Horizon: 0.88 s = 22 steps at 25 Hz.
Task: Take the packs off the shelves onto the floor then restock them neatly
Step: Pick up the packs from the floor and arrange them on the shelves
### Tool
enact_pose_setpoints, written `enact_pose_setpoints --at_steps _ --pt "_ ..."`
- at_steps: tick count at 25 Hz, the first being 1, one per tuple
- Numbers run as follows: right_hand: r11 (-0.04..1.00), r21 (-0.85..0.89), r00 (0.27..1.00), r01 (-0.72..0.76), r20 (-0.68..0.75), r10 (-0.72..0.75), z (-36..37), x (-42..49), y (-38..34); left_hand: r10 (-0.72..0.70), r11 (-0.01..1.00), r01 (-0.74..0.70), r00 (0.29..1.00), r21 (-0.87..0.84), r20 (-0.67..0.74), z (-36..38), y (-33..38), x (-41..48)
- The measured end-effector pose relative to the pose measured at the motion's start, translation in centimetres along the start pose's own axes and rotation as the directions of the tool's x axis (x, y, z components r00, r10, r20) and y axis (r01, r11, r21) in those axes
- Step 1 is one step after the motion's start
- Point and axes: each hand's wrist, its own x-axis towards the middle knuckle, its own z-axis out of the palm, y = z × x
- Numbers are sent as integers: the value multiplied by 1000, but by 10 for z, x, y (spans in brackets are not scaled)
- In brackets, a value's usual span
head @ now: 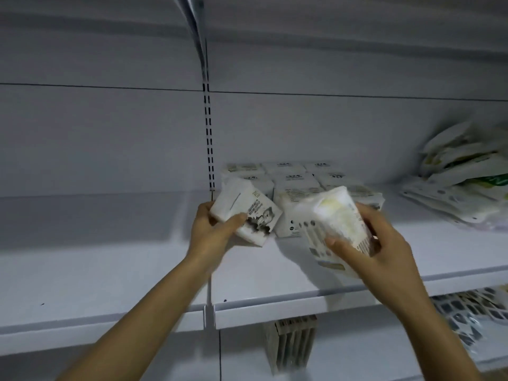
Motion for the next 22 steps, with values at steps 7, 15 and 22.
enact_pose_setpoints --at_steps 7,15,22 --pt "985 -154 924 73 383 -9 -35 39 6 25 643 -65 998 763 64 -7 -15 -3" --pt "587 -576 808 569 527 -265 -10 63 33 244 763 -158 968 627 -53 11 -32 -4" --pt "539 -651 820 534 244 -518 13 44 76 250 663 -211 967 719 53 14 -29 -5"
